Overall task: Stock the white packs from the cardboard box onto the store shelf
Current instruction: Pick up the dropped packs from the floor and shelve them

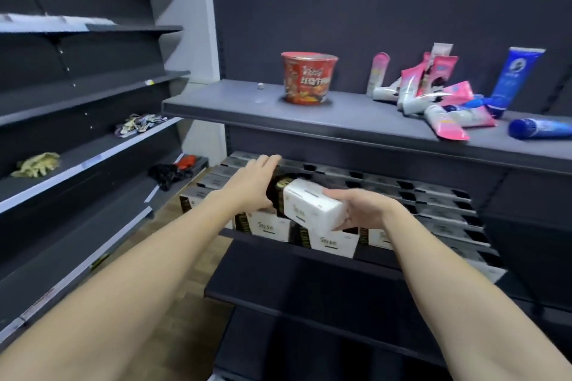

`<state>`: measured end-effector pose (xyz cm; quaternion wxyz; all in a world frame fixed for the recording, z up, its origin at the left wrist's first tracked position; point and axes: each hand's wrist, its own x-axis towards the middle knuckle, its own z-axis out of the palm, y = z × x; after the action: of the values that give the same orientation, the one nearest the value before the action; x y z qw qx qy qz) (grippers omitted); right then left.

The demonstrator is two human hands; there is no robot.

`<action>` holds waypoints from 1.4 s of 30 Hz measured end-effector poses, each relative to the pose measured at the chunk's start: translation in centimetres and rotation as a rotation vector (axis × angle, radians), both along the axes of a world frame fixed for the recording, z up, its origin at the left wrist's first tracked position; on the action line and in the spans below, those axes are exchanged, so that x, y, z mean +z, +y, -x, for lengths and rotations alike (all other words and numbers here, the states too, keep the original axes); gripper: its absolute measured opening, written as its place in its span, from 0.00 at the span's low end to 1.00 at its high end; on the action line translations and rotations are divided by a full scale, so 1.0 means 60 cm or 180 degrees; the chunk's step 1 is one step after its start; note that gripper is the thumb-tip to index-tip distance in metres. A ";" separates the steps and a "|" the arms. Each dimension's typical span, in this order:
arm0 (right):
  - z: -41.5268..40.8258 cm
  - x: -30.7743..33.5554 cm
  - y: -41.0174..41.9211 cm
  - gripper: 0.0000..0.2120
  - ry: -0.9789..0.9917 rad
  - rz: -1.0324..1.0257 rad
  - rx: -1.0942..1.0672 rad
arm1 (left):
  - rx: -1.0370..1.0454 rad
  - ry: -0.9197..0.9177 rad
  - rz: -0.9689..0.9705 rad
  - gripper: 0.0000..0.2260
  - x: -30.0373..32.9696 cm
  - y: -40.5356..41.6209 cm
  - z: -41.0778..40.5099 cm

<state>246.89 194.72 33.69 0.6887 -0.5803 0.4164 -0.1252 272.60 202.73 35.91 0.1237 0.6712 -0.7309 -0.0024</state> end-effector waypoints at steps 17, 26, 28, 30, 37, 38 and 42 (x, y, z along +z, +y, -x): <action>0.300 0.003 -0.014 0.40 0.2230 0.1565 -0.0387 | -0.0225 -0.0108 -0.0779 0.28 -0.057 -0.106 0.258; 0.234 -0.061 -0.012 0.28 0.2281 0.2203 -0.0267 | -0.0112 -0.0058 -0.0846 0.28 -0.064 -0.108 0.281; 0.231 -0.074 -0.016 0.27 0.2220 0.2316 -0.0277 | -0.0107 -0.0075 -0.0851 0.28 -0.067 -0.107 0.284; 0.233 -0.085 -0.021 0.27 0.2223 0.2523 -0.0260 | -0.0100 -0.0097 -0.0862 0.27 -0.072 -0.106 0.284; 0.238 -0.098 -0.020 0.27 0.2331 0.3116 -0.0106 | 0.0004 -0.0220 -0.0788 0.23 -0.090 -0.099 0.284; 0.239 -0.104 -0.016 0.28 0.2335 0.3199 -0.0099 | 0.0006 -0.0216 -0.0777 0.23 -0.092 -0.099 0.284; 0.242 -0.140 0.001 0.29 0.2676 0.3773 -0.0060 | -0.0008 -0.0170 -0.0826 0.23 -0.095 -0.097 0.282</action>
<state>232.36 194.75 25.27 0.0391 -0.8514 0.5130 -0.1022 255.67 196.93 30.19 0.0163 0.6805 -0.7283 -0.0792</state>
